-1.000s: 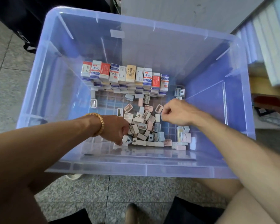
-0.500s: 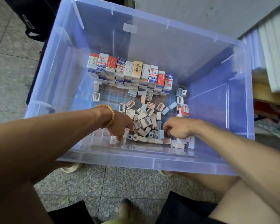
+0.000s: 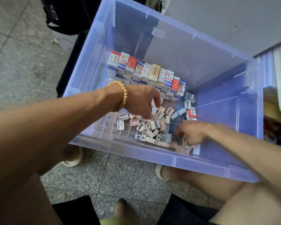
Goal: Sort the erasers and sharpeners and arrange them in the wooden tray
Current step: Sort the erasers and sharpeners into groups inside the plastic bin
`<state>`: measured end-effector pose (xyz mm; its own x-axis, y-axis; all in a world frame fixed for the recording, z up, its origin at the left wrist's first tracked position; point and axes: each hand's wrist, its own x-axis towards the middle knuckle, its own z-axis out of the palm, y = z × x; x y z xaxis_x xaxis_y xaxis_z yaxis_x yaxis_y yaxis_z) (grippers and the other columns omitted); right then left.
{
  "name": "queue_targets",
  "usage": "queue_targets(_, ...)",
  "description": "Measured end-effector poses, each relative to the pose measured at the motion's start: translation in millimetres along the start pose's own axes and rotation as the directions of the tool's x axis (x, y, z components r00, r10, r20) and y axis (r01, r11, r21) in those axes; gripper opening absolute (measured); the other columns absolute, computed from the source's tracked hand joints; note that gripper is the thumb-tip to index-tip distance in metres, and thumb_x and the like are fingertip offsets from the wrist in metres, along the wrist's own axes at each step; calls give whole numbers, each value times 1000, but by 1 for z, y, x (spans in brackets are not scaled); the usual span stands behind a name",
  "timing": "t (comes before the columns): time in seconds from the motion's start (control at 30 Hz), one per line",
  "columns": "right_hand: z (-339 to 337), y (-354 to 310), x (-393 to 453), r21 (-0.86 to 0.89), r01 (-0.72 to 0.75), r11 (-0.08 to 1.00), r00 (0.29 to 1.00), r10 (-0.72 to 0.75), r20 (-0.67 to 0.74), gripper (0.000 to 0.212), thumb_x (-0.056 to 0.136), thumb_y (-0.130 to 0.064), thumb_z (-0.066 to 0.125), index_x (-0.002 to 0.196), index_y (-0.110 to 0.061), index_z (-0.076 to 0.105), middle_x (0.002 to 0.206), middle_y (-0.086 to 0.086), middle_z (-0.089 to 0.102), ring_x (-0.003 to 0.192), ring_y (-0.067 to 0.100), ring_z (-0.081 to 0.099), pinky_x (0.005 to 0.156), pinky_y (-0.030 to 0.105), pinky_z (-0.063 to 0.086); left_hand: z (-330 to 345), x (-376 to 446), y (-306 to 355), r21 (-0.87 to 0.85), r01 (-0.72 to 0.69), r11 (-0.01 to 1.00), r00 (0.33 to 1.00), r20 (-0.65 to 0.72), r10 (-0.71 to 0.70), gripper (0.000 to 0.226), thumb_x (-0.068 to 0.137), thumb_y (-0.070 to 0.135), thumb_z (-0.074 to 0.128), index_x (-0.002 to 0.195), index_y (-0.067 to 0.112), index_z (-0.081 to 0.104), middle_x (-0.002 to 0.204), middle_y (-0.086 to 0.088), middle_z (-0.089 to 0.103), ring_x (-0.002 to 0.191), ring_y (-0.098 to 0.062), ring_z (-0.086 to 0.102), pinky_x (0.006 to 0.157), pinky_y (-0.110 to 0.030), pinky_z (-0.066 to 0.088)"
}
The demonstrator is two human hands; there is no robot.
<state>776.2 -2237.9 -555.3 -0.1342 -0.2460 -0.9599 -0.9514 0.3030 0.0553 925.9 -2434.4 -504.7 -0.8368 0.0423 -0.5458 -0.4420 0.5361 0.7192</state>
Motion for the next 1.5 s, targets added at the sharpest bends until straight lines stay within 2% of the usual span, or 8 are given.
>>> queue_targets(0.5,-19,-10,3,-294,-6,956,985,57,163,58,75,-47,78,130,-42,60,122,-7,65,110,22,61,91,35,56,-6,-20,7,-206,-83,975,982,-186,44,30,87,15,72,116,19,62,91,7,63,70,-4,59,51,-11,45)
queue_targets(0.67,-17,-12,-5,-378,-13,926,977,93,193,62,83,-35,72,141,-40,51,129,-4,53,122,23,51,84,27,42,-9,-22,13,-306,-97,947,984,-169,46,31,87,12,71,117,15,62,103,-8,70,85,-27,70,74,-38,61)
queue_targets(0.77,-15,-8,-10,-300,-17,954,985,68,157,57,86,-31,71,140,-37,53,137,-5,55,127,23,50,87,26,40,-10,-22,12,-394,-108,913,985,-166,45,28,88,5,68,114,15,63,103,-10,71,90,-31,70,81,-47,59)
queue_targets(0.93,-10,4,-11,135,24,991,998,-16,-54,28,79,-24,75,104,-30,61,102,-4,67,96,21,61,79,31,49,-9,-20,13,-552,-100,828,989,-144,24,33,89,-10,56,105,17,67,81,-4,59,69,-14,56,76,-34,56)
queue_targets(1.17,-14,5,-31,817,292,498,950,-54,-307,39,81,-4,80,112,-18,62,107,11,69,73,8,60,75,36,51,-6,-12,15,-611,19,792,986,-121,-117,32,93,-9,43,98,12,66,100,-12,63,78,-20,58,73,-34,55)
queue_targets(1.27,-22,-3,-41,871,386,303,921,-83,-380,48,72,3,83,110,-14,59,107,11,72,85,16,64,86,41,52,-3,-9,14,-524,103,845,980,-90,-176,6,94,13,61,100,13,62,95,-6,63,77,-15,60,61,-25,55)
queue_targets(1.33,-27,-7,-44,873,440,210,898,-129,-421,54,64,-1,88,108,-11,58,97,7,74,86,16,67,80,34,54,5,-5,12,-442,152,884,982,-33,-186,23,91,23,69,108,12,58,92,-5,61,76,-14,59,65,-27,56)
queue_targets(1.5,-31,-19,-45,849,507,149,862,-124,-492,36,76,17,73,101,-5,59,81,5,70,76,16,68,69,27,60,19,-1,11,-440,162,883,986,47,-157,17,96,23,61,102,7,59,81,-3,62,61,-8,60,53,-20,51)
